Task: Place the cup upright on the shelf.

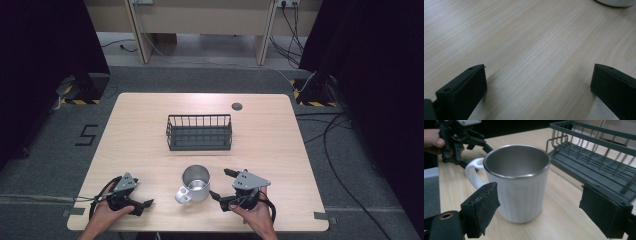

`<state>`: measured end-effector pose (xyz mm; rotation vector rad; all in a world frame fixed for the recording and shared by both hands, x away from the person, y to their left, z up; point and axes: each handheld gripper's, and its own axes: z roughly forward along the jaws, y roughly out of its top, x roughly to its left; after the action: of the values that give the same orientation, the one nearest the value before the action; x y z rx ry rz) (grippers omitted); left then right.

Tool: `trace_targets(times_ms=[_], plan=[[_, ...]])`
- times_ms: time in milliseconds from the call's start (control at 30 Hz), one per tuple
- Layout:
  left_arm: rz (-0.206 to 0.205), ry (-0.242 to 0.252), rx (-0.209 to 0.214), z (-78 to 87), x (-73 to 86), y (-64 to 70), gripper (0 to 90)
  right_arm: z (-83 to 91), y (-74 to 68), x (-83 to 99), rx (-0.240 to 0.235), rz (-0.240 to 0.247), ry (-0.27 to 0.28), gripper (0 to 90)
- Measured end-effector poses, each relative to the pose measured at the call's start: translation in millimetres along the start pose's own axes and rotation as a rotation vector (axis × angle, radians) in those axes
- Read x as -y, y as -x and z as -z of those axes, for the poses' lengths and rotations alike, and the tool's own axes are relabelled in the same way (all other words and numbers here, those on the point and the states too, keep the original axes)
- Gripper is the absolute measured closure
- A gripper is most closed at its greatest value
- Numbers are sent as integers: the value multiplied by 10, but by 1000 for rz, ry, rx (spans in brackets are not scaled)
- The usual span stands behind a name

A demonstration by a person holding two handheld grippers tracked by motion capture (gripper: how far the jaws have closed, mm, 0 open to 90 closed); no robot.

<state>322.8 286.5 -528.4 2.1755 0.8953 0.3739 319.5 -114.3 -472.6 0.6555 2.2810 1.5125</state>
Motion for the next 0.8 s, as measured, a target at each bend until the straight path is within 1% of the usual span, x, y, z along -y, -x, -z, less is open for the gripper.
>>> trace_targets(times_ms=[67, 133, 167, 300, 333, 367, 433, 467, 500, 567, 600, 633, 667, 700, 800], plan=[[0, 0, 0, 0, 0, 0, 0, -41, -18, -12, -17, -4, 12, 151], [0, 0, 0, 0, 0, -1, 0, -59, -29, -20, -22, 1, 12, 151], [0, 2, -1, -1, 1, 0, 0, -94, -48, -37, -34, 16, 13, 151], [1, 0, 0, 0, 0, 0, 0, -158, -71, -51, -49, 21, 19, 151], [0, 0, 0, 0, 0, 0, 0, -179, -72, -52, -55, 29, 17, 151], [0, 0, 0, 0, 0, 0, 0, -199, -70, -51, -62, 27, 20, 150], [0, 0, 0, 0, 0, 0, 0, -241, -50, -53, -82, -3, 39, 150], [0, 0, 0, 0, 0, 0, 0, -241, -50, -53, -82, -3, 39, 150], [0, 0, 0, 0, 0, 0, 0, -285, -41, -65, -93, -16, 53, 148], [0, 0, 0, 0, 0, 0, 0, -327, -39, -77, -109, -3, 53, 147], [0, 0, 0, 0, 0, 0, 0, -327, -39, -77, -109, -3, 53, 147], [0, 0, 0, 0, 0, 0, 0, -369, -35, -78, -130, -2, 54, 137], [0, 0, 0, 0, 0, 0, 0, -369, -35, -78, -130, -2, 54, 137], [0, 0, 0, 0, 0, -1, 0, -410, -37, -79, -133, -3, 49, 111], [0, 0, 0, 0, 0, 0, 0, -463, -36, -85, -141, 3, 47, 86]])
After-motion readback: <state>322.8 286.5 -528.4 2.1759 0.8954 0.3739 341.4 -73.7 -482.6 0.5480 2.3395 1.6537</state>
